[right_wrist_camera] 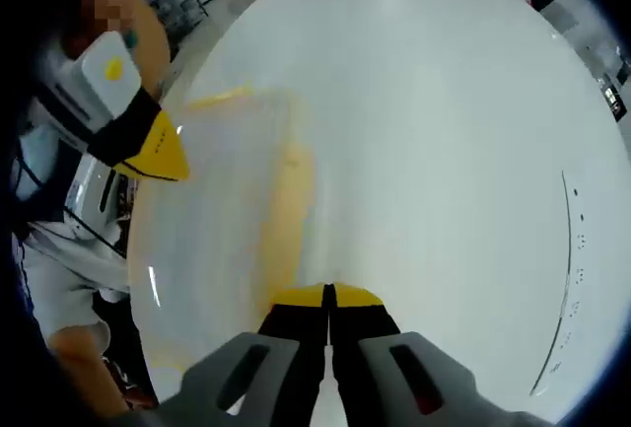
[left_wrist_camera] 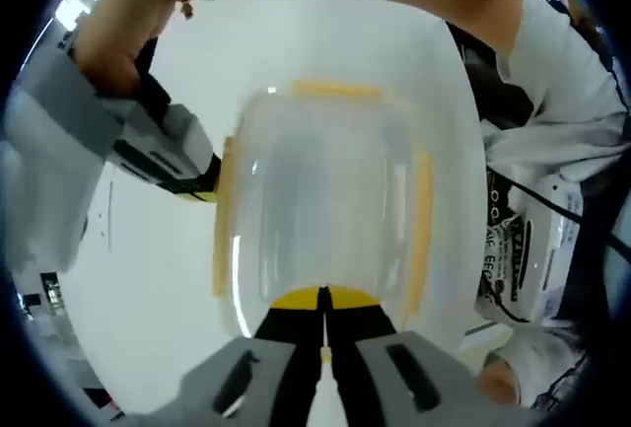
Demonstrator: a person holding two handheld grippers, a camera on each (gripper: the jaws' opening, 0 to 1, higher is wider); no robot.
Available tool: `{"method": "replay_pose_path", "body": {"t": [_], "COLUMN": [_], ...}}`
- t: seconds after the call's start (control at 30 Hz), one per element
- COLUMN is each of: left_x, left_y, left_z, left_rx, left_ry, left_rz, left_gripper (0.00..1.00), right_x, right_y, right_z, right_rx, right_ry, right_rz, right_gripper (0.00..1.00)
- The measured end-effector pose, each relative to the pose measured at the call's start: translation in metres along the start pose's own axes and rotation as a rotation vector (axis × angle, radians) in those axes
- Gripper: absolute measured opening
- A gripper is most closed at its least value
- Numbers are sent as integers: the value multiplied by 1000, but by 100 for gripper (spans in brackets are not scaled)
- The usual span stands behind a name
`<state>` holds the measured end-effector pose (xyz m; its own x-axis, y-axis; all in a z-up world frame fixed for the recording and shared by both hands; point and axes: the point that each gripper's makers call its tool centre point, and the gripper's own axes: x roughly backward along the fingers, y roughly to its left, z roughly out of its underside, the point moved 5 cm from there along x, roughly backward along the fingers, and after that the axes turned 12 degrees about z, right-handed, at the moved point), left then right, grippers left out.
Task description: Snap each plastic latch of the storage box into its locked position after aligning the lid with the box until every specified latch is closed and the lid sits flush.
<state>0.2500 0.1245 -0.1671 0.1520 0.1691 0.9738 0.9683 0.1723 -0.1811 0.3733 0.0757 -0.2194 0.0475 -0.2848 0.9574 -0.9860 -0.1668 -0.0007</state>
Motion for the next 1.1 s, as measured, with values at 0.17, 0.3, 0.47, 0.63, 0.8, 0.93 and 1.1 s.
{"method": "replay_pose_path", "body": {"t": [0.17, 0.3, 0.47, 0.63, 0.8, 0.93, 1.1], "left_x": [0, 0, 0, 0, 1, 1, 0], "left_y": [0, -1, 0, -1, -1, -1, 3], "left_z": [-1, 0, 1, 1, 1, 1, 3], "left_rx": [11, 4, -10, -38, -42, -40, -20], "left_ry": [16, 18, 9, 12, 11, 2, -22], "left_rz": [1, 7, 27, 22, 27, 33, 65], "left_gripper": [0, 0, 0, 0, 0, 0, 0], "right_x": [0, 0, -4, -8, -2, 4, 4], "right_y": [23, 20, 20, 19, 17, 19, 23], "right_z": [-9, -7, -9, -7, -7, -8, -1], "right_rx": [19, 10, -39, 3, 2, -6, 4], "right_ry": [-37, -89, -107, -99, -100, -115, -41], "right_rz": [-32, -58, -73, -82, -92, -95, -100], "right_gripper": [0, 0, 0, 0, 0, 0, 0]}}
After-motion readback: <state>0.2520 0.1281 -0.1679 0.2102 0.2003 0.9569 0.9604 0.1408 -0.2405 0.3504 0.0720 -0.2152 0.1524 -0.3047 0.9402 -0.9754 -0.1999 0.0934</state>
